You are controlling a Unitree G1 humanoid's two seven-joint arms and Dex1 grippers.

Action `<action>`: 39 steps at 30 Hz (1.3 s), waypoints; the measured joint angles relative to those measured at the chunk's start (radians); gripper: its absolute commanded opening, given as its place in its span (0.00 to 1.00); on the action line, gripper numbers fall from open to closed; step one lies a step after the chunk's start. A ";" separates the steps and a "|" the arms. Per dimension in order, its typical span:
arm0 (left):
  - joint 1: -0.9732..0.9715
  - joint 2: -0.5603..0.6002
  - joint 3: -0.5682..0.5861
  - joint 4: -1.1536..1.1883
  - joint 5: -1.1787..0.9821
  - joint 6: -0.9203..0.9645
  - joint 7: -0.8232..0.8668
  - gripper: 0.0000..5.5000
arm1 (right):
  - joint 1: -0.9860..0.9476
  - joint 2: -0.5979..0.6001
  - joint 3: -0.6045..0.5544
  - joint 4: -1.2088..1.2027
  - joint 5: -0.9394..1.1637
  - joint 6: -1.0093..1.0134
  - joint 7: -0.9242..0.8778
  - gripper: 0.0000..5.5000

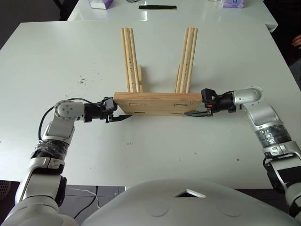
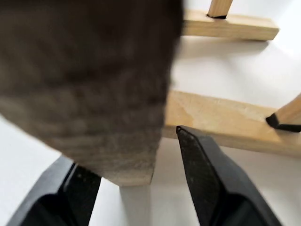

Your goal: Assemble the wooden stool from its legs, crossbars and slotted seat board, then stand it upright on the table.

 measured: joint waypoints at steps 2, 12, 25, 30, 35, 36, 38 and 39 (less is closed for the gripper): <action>-0.008 -0.012 -0.009 0.019 0.000 -0.019 -0.005 0.42 | -0.007 0.004 0.001 0.033 -0.001 -0.009 0.011 0.37; -0.030 -0.023 -0.005 -0.007 -0.040 0.097 -0.034 0.30 | -0.012 0.006 -0.018 0.048 0.010 0.008 0.046 0.24; 0.145 0.065 0.160 -0.462 -0.467 0.642 -0.079 0.29 | 0.095 -0.191 -0.159 -0.307 0.312 0.486 0.168 0.24; 0.169 0.057 0.238 -0.522 -0.753 0.671 0.029 0.29 | 0.112 -0.256 -0.197 -0.326 0.591 0.632 0.115 0.24; 0.192 -0.022 0.281 -0.587 -1.019 0.636 0.196 0.30 | 0.145 -0.268 -0.194 -0.331 0.894 0.676 0.004 0.24; 0.193 -0.050 0.285 -0.602 -1.069 0.619 0.251 0.30 | 0.149 -0.251 -0.193 -0.338 0.946 0.681 -0.032 0.24; 0.192 -0.114 0.290 -0.643 -1.184 0.582 0.392 0.29 | 0.153 -0.202 -0.190 -0.362 1.058 0.703 -0.133 0.24; 0.192 -0.148 0.294 -0.664 -1.238 0.558 0.470 0.29 | 0.153 -0.169 -0.190 -0.380 1.110 0.709 -0.198 0.24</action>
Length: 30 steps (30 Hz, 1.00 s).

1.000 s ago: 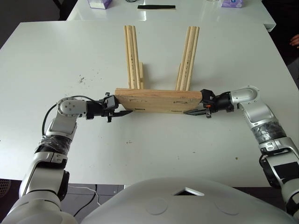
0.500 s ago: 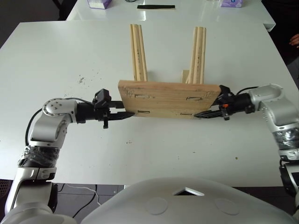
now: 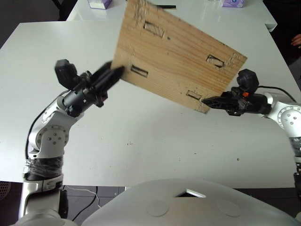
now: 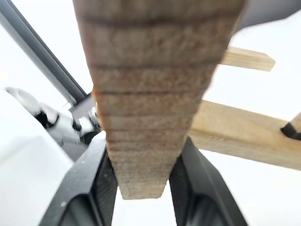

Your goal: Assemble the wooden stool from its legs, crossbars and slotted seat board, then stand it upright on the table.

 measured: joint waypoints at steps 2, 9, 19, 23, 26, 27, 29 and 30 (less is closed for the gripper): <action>0.002 -0.055 0.003 -0.032 -0.102 -0.044 0.146 0.28 | 0.000 0.071 -0.001 -0.025 0.110 0.003 -0.139 0.24; 0.002 -0.179 0.010 -0.093 -0.287 -0.159 0.497 0.25 | -0.014 0.310 -0.028 -0.088 0.389 -0.005 -0.630 0.24; -0.006 -0.314 -0.031 -0.174 -0.359 -0.210 0.949 0.25 | -0.095 0.601 -0.119 -0.181 0.624 -0.249 -1.454 0.24; -0.082 -0.366 -0.040 -0.228 -0.376 -0.226 1.189 0.25 | -0.182 0.685 -0.168 -0.240 0.636 -0.387 -1.771 0.24; -0.136 -0.390 -0.032 -0.246 -0.374 -0.227 1.292 0.25 | -0.220 0.721 -0.192 -0.264 0.601 -0.427 -1.894 0.24; -0.136 -0.396 -0.032 -0.245 -0.371 -0.226 1.308 0.25 | -0.218 0.725 -0.193 -0.264 0.591 -0.428 -1.907 0.24; -0.130 -0.412 -0.032 -0.245 -0.358 -0.217 1.340 0.25 | -0.196 0.737 -0.192 -0.247 0.564 -0.425 -1.922 0.24; -0.131 -0.422 -0.032 -0.246 -0.346 -0.212 1.343 0.25 | -0.185 0.748 -0.193 -0.250 0.555 -0.420 -1.919 0.24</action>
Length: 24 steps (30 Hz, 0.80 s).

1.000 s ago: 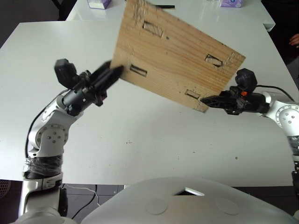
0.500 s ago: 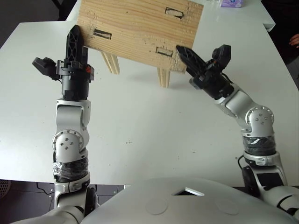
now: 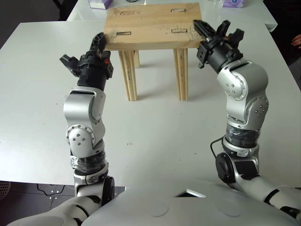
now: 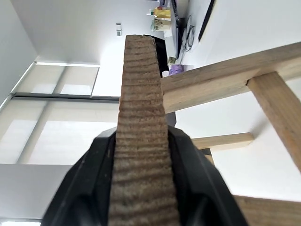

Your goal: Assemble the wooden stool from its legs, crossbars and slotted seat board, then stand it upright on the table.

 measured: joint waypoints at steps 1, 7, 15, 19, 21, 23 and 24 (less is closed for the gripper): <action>0.000 -0.006 0.001 -0.002 0.008 0.005 0.004 0.25 | 0.006 0.003 -0.001 -0.001 -0.006 0.010 0.002 0.24; 0.002 -0.029 0.004 -0.011 0.051 0.032 0.011 0.25 | 0.037 0.011 -0.007 -0.009 -0.034 0.032 0.018 0.24; 0.045 -0.048 0.003 -0.030 0.141 0.079 -0.097 0.50 | 0.049 -0.027 -0.005 -0.010 -0.129 0.098 0.065 0.46; 0.026 -0.048 0.023 -0.039 0.175 0.087 -0.097 0.59 | 0.056 -0.025 -0.016 -0.010 -0.164 0.101 0.075 0.58; 0.026 -0.047 0.041 -0.056 0.199 0.089 -0.093 0.59 | 0.060 -0.024 -0.032 -0.013 -0.175 0.101 0.089 0.63; 0.035 -0.038 0.059 -0.083 0.232 0.091 -0.093 0.59 | 0.060 -0.032 -0.063 -0.010 -0.198 0.099 0.105 0.66; 0.041 -0.031 0.065 -0.091 0.249 0.093 -0.094 0.59 | 0.060 -0.034 -0.076 -0.008 -0.198 0.099 0.109 0.66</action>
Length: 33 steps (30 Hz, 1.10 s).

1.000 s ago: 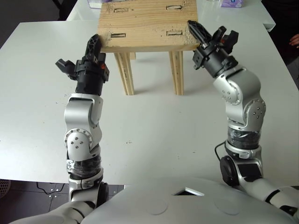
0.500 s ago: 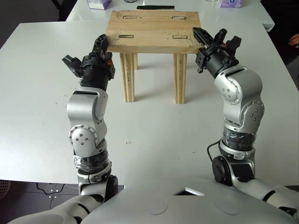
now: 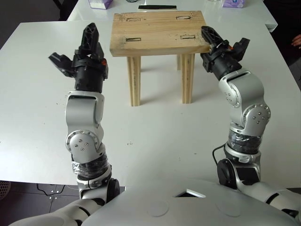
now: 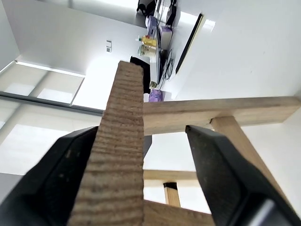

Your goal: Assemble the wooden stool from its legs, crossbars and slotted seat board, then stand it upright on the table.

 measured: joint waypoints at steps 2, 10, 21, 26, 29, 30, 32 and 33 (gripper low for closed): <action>0.026 0.031 0.020 -0.015 0.074 0.005 0.000 0.59 | 0.000 -0.014 -0.047 -0.001 0.001 -0.005 0.031 0.66; 0.045 0.092 0.039 -0.001 0.371 0.042 0.004 0.59 | -0.031 -0.074 -0.038 -0.026 -0.132 0.028 0.155 0.66; 0.056 0.062 0.000 0.030 0.921 0.059 0.067 0.59 | -0.141 -0.318 0.131 0.242 -0.970 -0.045 0.371 0.66; 0.025 0.059 -0.077 0.045 1.148 0.094 0.063 0.59 | -0.180 -0.301 0.228 0.233 -1.269 -0.105 0.385 0.66; 0.013 0.038 -0.107 0.076 1.221 0.113 0.048 0.59 | -0.185 -0.270 0.227 0.264 -1.352 -0.111 0.385 0.66; 0.012 0.021 -0.114 0.080 1.242 0.115 0.044 0.59 | -0.186 -0.263 0.225 0.279 -1.382 -0.111 0.389 0.66; 0.012 0.002 -0.121 0.082 1.264 0.115 0.035 0.59 | -0.186 -0.255 0.221 0.293 -1.413 -0.112 0.398 0.66; 0.013 -0.010 -0.122 0.082 1.277 0.115 0.030 0.59 | -0.186 -0.249 0.219 0.295 -1.426 -0.112 0.403 0.66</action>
